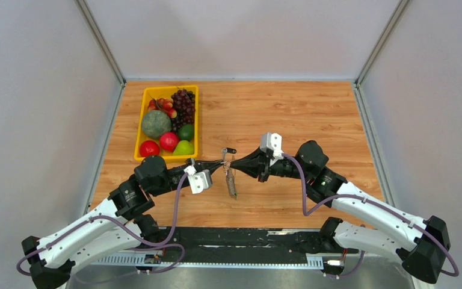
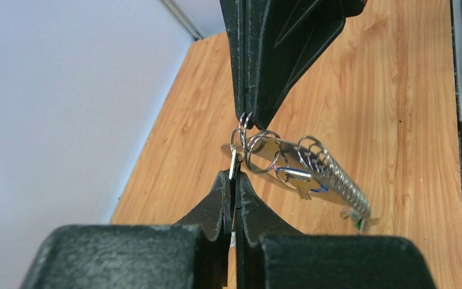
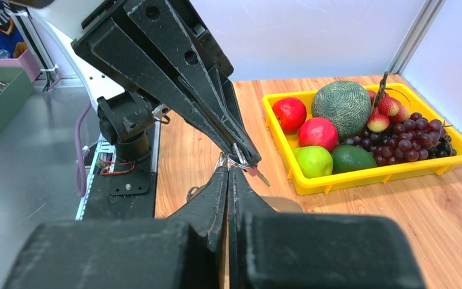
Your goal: Remove the keys from the keyring
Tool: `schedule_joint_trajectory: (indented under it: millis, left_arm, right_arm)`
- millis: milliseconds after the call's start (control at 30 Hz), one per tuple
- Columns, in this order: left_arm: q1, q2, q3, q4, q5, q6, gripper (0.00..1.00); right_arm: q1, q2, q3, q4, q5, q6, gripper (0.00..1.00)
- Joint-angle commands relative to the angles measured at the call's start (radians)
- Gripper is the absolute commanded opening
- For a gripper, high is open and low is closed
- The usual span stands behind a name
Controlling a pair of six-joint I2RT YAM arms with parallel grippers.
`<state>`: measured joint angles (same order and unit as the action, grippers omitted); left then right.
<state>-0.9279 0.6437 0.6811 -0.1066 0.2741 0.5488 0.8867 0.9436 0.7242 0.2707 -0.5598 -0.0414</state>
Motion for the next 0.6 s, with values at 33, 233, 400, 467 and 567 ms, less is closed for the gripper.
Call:
schedule_joint_trajectory:
  millis: [33,233,400,467,567]
  left_arm:
    - [-0.003,0.015,0.004,0.036,0.049,0.01,0.0]
    - [-0.009,0.037,0.011,0.029,0.082,0.006,0.0]
    - [-0.02,0.04,0.005,0.028,0.08,0.015,0.0]
    - [-0.023,0.042,0.004,0.025,0.074,0.019,0.0]
    - [-0.025,0.039,0.004,0.024,0.055,0.024,0.0]
  right_arm:
    - [-0.001,-0.033,-0.002,0.113,0.029,0.032,0.0]
    - [-0.001,-0.05,-0.025,0.149,0.107,0.068,0.0]
    - [-0.001,-0.081,-0.053,0.189,0.251,0.131,0.0]
    - [0.0,-0.079,-0.048,0.185,0.29,0.166,0.0]
    - [-0.001,-0.057,-0.019,0.154,0.3,0.209,0.0]
